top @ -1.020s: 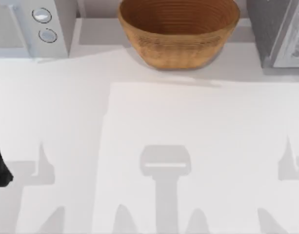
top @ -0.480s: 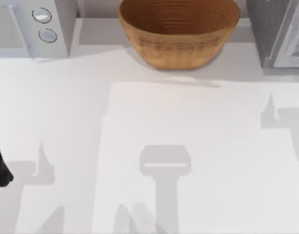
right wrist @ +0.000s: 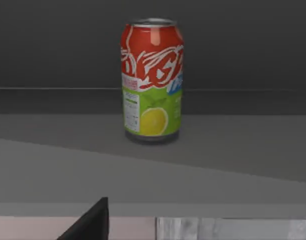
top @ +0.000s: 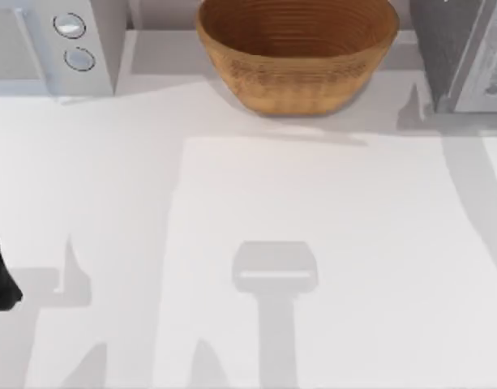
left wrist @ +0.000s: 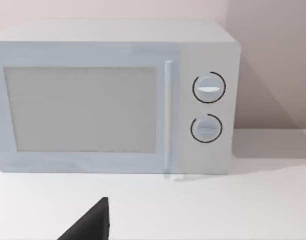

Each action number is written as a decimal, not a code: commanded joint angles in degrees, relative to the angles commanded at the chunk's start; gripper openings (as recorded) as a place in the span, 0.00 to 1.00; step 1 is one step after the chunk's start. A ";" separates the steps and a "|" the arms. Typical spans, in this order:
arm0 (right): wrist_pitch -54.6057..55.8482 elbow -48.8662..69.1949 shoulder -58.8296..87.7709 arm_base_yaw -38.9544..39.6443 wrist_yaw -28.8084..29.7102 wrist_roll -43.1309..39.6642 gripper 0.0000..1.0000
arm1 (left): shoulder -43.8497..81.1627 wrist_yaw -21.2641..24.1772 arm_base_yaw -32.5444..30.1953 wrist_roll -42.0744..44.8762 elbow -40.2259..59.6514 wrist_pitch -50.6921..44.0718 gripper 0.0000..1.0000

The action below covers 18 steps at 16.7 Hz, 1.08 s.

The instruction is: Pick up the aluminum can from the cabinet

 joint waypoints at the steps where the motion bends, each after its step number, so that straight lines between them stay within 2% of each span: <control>1: -0.81 3.62 2.61 0.37 0.38 0.04 1.00 | 0.00 0.00 0.00 0.00 0.00 0.00 1.00; 6: -2.95 13.29 9.68 1.44 1.38 0.19 1.00 | 0.00 0.00 0.00 0.00 0.00 0.00 1.00; 12: -2.70 13.25 9.69 1.26 1.38 0.18 1.00 | 0.00 0.00 0.00 0.00 0.00 0.00 1.00; 18: 4.60 11.53 14.98 2.97 3.32 0.03 1.00 | 0.00 0.00 0.00 0.00 0.00 0.00 1.00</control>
